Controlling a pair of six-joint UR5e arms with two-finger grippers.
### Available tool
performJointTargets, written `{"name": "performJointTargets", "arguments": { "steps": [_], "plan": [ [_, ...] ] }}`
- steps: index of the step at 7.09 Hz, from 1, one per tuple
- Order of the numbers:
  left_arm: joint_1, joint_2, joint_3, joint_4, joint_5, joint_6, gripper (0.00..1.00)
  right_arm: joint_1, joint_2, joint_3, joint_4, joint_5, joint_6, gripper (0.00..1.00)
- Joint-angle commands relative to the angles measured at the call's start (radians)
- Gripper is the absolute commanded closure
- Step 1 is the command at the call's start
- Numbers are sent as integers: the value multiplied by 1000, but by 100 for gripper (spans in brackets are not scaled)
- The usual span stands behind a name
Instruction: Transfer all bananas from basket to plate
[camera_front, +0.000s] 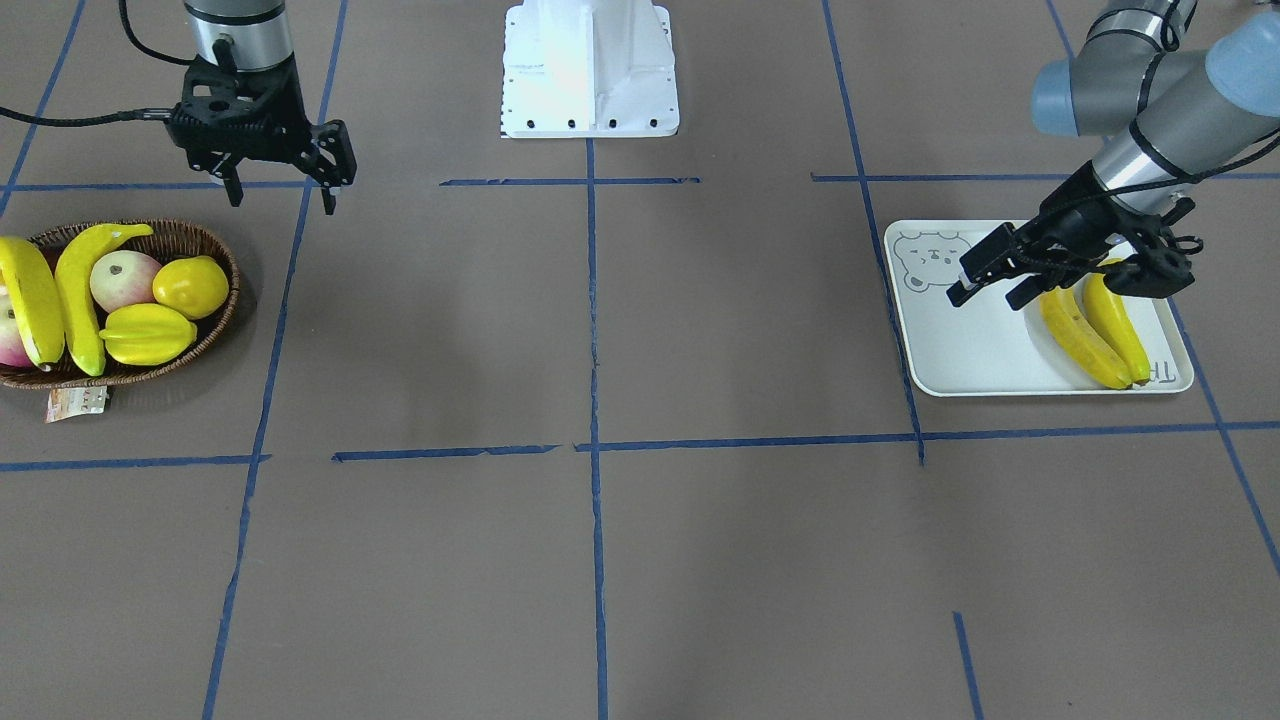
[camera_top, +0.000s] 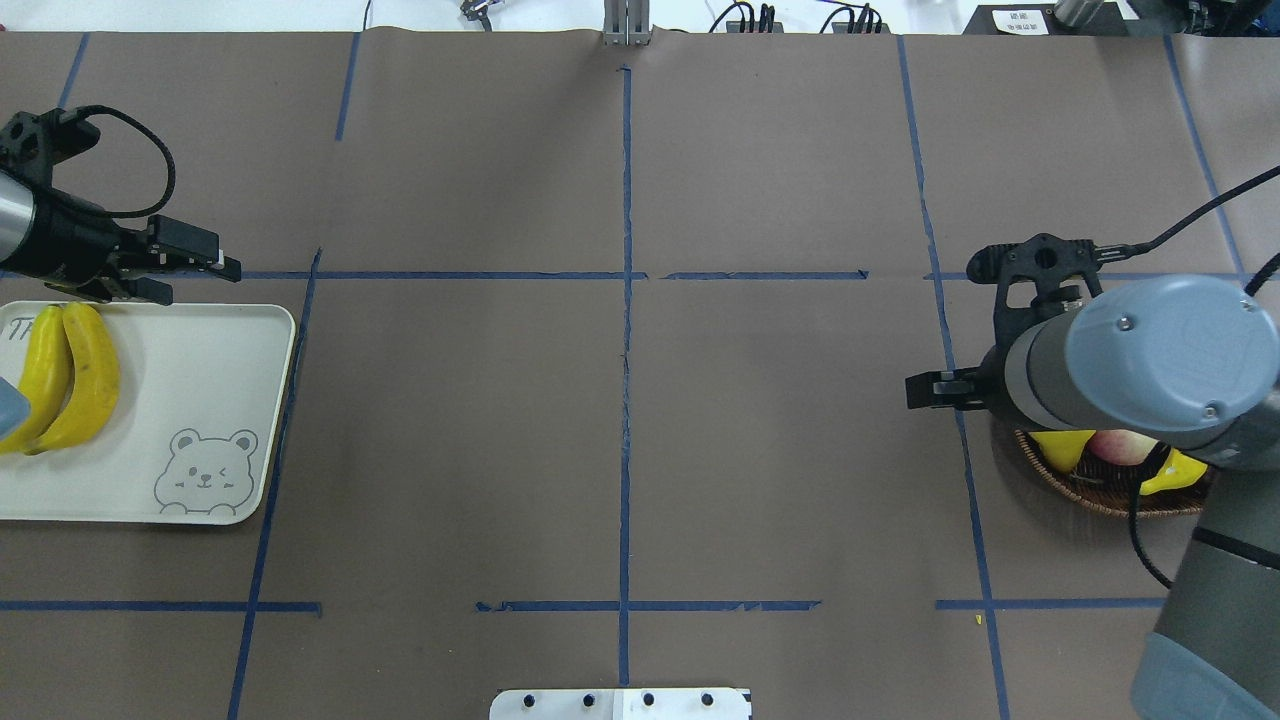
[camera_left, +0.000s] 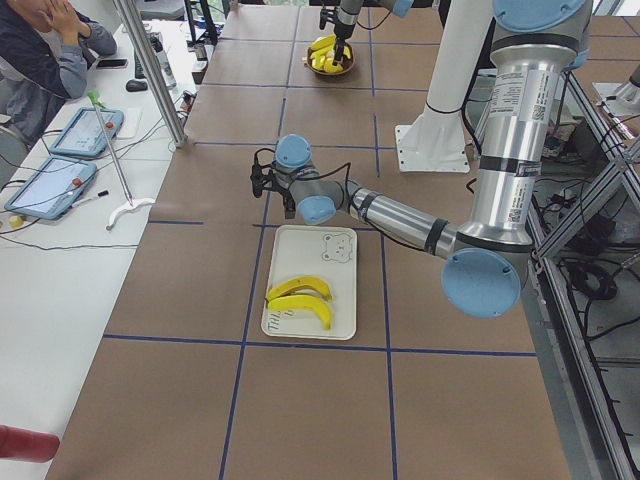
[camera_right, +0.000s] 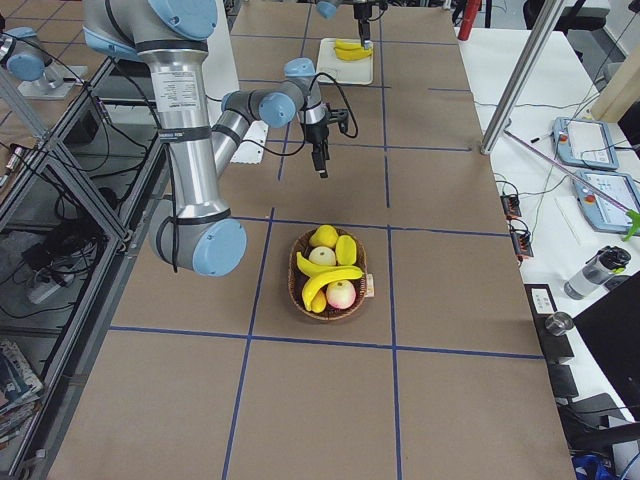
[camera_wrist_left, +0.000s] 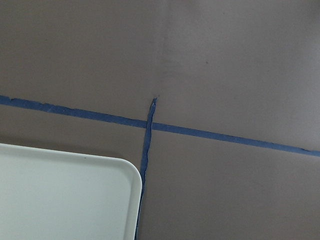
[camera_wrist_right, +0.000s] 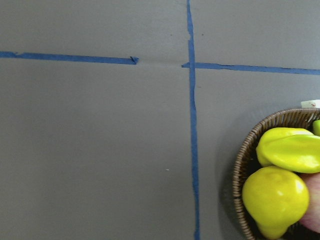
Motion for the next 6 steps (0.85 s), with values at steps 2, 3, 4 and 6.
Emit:
{"name": "performJointTargets", "arguments": {
  "steps": [2, 3, 4, 6],
  "plan": [
    [16, 0, 1, 0, 4, 0, 0, 131, -146, 38, 0, 71, -337, 0],
    [20, 0, -1, 0, 4, 0, 0, 169, -172, 32, 0, 72, -475, 0],
    [22, -3, 1, 0, 4, 0, 0, 197, -205, 14, 0, 69, -602, 0],
    [28, -8, 1, 0, 4, 0, 0, 234, -228, -38, 2, 69, -772, 0]
  ]
}}
